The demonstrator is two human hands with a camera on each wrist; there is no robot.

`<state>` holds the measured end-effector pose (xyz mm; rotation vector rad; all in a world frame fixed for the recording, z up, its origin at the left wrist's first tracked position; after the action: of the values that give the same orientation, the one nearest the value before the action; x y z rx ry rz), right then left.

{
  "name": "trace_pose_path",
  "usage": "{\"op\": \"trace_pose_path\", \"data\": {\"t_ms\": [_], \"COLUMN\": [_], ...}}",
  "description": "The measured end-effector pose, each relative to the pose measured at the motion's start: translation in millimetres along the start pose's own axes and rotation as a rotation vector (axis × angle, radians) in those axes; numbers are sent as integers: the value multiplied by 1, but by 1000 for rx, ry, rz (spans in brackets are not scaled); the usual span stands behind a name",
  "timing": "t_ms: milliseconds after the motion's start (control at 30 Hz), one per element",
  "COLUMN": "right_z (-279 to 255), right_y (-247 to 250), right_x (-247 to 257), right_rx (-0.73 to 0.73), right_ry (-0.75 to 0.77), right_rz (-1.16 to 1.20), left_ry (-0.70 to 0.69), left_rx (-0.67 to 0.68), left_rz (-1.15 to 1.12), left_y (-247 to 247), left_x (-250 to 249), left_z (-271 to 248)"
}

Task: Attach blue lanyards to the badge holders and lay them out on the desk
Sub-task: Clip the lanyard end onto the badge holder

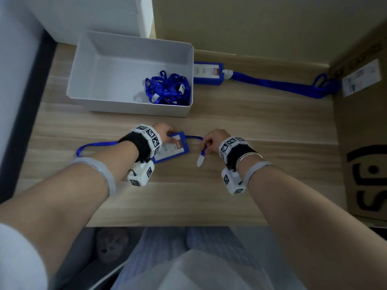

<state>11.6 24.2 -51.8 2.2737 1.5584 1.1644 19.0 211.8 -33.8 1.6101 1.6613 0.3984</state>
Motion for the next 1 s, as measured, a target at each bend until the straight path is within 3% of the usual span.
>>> {"op": "trace_pose_path", "data": {"t_ms": [233, 400, 533, 667, 833, 1000], "right_z": [-26, -32, -33, -33, -38, -40], "right_y": [43, 33, 23, 22, 32, 37], "right_x": [-54, -70, -68, -68, -60, -47], "right_rx": [-172, -133, -4, -97, -162, -180], "right_ry": [-204, -111, -70, -25, 4, 32], "right_rz": [-48, 34, 12, 24, 69, 194], "left_ry": [-59, -89, -87, -85, -174, -222], "left_rx": [9, 41, 52, 53, -57, 39], "left_rz": [17, 63, 74, 51, -17, 4], "left_y": [4, 5, 3, -5, -6, -8], "left_x": [-32, -53, -63, -67, -73, -86], "left_z": [8, 17, 19, 23, 24, 24]}}
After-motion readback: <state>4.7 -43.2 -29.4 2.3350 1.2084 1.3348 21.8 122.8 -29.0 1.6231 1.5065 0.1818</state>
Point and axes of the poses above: each hand's wrist, its own z-axis towards the middle knuckle, its own y-axis out of the back of the hand, x = y × z, the point moved 3 cm from there along z, towards the middle knuckle, and after that the axes turned 13 degrees about z, right-handed, at the moved point
